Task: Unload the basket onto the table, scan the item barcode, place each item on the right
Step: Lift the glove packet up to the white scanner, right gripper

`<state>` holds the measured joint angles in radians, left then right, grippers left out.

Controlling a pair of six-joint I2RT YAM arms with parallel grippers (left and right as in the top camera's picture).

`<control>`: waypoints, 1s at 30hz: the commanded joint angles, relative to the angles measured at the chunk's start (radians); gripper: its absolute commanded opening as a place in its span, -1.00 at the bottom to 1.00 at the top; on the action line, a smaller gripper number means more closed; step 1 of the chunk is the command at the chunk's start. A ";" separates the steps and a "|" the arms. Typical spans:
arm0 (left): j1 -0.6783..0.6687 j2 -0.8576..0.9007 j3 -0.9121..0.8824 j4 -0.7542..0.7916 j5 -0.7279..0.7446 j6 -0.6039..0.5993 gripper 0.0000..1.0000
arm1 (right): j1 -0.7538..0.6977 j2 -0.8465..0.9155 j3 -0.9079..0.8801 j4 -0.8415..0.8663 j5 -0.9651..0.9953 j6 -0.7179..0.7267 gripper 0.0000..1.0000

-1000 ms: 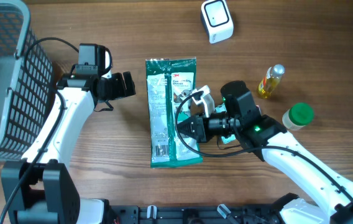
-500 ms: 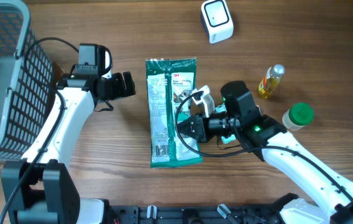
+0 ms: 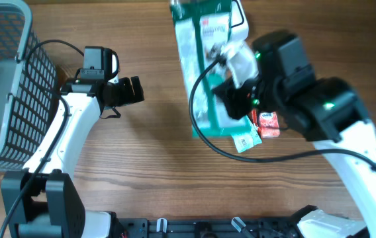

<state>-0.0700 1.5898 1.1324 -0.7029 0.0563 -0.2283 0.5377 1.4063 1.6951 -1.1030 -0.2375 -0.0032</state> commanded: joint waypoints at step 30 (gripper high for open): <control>0.002 0.000 0.003 0.003 -0.005 0.015 1.00 | -0.060 0.919 0.111 1.452 0.864 -1.340 -0.91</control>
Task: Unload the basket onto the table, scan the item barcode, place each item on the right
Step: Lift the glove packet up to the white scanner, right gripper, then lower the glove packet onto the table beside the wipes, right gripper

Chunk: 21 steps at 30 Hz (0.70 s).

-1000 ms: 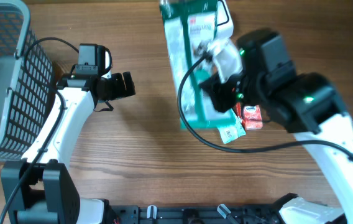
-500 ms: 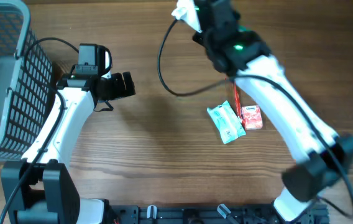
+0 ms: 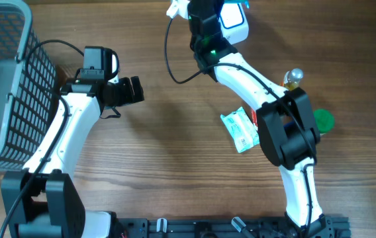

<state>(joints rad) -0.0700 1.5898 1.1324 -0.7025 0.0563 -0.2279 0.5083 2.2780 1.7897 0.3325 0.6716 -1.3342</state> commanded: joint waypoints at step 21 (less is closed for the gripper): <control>0.002 0.000 0.003 0.003 -0.005 0.015 1.00 | -0.050 0.078 0.016 -0.351 -0.290 0.680 -0.92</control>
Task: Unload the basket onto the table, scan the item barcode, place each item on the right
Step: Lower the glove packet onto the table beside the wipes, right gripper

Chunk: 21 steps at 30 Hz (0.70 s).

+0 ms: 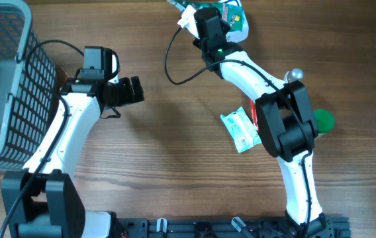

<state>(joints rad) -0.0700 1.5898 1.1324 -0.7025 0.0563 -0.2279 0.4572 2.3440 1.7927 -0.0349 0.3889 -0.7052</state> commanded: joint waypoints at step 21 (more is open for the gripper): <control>0.002 0.000 0.003 0.003 -0.005 0.015 1.00 | 0.004 -0.528 -0.154 -1.198 -0.567 0.937 -0.91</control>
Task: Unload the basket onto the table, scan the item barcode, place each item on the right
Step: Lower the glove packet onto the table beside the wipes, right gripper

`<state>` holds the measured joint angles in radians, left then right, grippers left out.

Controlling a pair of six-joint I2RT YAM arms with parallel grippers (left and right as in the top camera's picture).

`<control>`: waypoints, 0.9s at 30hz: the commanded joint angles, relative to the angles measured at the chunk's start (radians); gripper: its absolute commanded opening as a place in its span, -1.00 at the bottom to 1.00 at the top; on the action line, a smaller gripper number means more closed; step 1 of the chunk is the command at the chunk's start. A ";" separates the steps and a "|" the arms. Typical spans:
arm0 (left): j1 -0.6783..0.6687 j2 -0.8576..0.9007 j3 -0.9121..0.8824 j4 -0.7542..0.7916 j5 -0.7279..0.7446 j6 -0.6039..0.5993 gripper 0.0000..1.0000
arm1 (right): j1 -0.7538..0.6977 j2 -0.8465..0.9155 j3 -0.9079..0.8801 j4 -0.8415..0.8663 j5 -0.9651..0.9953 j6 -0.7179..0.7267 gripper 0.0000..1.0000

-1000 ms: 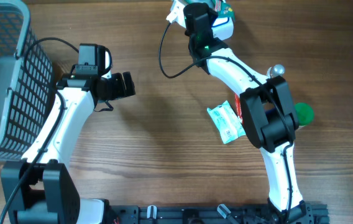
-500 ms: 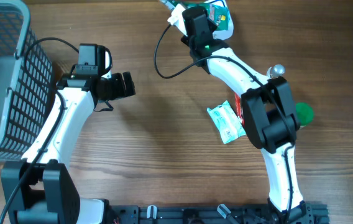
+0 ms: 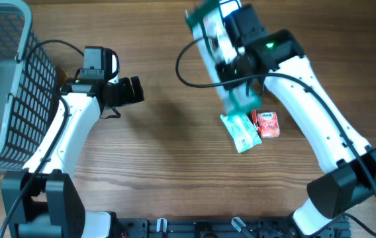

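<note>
A long green-and-white packet hangs high above the table, close to the overhead camera, and runs from the far edge towards the middle. My right gripper is shut on it, the fingers mostly hidden by the wrist. A white scanner with a blue light peeks out at the far edge behind the packet. My left gripper stays low over bare wood at the left, open and holding nothing.
A grey wire basket fills the far left corner. A small green-and-white sachet and a red packet lie on the table under my right arm.
My right arm was stretched out to the far edge with the packet at the scanner. It now stands higher and nearer, and the packet looks larger over the table's middle. The left arm is unchanged.
First my right gripper held the green-and-white packet high over the sachets. Then the arm was stretched to the far edge by the scanner, with the packet there at the later moment. Now the packet is up near the camera again. The left arm never moved.
</note>
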<state>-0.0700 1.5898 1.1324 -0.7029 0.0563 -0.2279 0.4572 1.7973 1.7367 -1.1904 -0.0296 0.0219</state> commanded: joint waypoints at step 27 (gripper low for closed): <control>0.002 0.000 0.003 0.003 -0.005 0.015 1.00 | 0.003 -0.106 -0.333 0.336 -0.129 0.373 0.99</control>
<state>-0.0700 1.5898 1.1324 -0.7021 0.0563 -0.2279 0.4572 1.6966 1.4071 -0.9077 -0.1677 0.3820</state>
